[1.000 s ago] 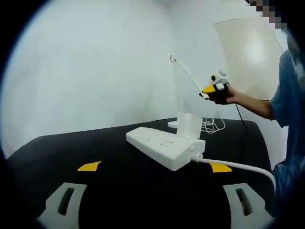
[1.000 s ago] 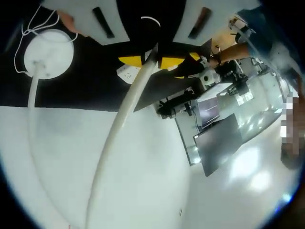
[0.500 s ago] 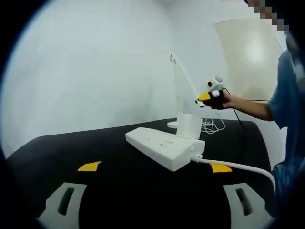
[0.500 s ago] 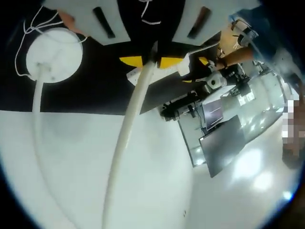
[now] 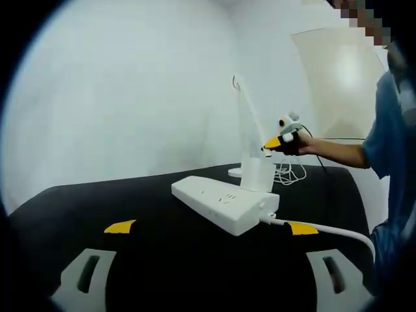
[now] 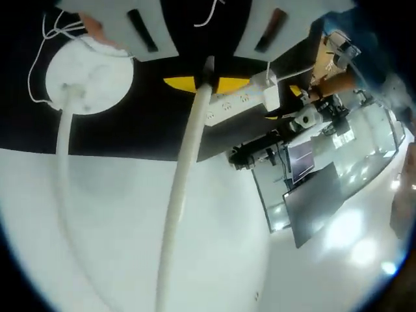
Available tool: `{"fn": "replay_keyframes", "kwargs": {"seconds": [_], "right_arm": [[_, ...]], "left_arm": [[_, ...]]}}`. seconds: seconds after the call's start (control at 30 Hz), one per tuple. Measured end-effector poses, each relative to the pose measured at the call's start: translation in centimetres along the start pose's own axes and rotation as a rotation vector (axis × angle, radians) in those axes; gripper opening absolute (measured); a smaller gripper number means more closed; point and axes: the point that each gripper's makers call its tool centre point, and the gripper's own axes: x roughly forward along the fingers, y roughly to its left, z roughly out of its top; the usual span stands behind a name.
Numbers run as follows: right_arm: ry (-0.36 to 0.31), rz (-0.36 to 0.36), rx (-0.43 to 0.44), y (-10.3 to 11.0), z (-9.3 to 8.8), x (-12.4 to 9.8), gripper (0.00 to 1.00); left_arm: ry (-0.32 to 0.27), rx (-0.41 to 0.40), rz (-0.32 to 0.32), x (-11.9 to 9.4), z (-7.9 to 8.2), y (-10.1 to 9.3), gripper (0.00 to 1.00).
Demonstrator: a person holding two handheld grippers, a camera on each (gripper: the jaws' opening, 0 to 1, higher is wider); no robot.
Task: Insert the desk lamp plug into the socket, turn on the power strip switch, turn on the lamp switch, then turn off the lamp switch, turn off the power strip switch, and remove the plug from the socket.
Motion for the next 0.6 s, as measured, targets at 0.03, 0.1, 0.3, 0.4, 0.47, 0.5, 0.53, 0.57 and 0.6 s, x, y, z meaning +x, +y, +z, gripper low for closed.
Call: {"fn": "replay_keyframes", "kwargs": {"seconds": [0.03,0.1,0.3,0.4,0.47,0.5,0.53,0.57,0.6], "right_arm": [[-0.001,-0.002,0.003,-0.3,-0.1,0.0,0.11],[-0.001,-0.007,0.011,-1.0,-0.1,0.0,0.11],[0.002,-0.034,0.019,-2.8,-0.4,0.1,0.10],[0.001,-0.041,0.024,-3.1,-0.6,0.1,0.10],[0.000,-0.046,0.025,-3.4,-0.7,0.1,0.10],[0.000,-0.048,0.026,-3.5,-0.7,0.1,0.10],[-0.001,-0.052,0.026,-3.7,-0.7,0.1,0.10],[-0.002,-0.054,0.025,-3.9,-0.7,0.1,0.10],[-0.002,-0.056,0.025,-4.0,-0.8,0.1,0.10]], "left_arm": [[-0.001,0.000,0.000,0.0,0.0,0.0,0.88],[-0.006,-0.006,-0.005,0.0,0.1,-0.2,0.88],[-0.015,-0.011,-0.007,0.0,0.2,-0.2,0.88],[-0.010,-0.009,-0.006,0.1,0.2,-0.5,0.88],[-0.006,-0.007,-0.006,0.1,0.1,-0.5,0.88],[-0.004,-0.006,-0.005,0.1,0.1,-0.4,0.88],[-0.003,-0.006,-0.005,0.1,0.1,-0.4,0.88],[-0.002,-0.005,-0.004,0.1,0.0,-0.3,0.88],[0.000,-0.006,-0.004,0.1,0.0,-0.2,0.88]]}}
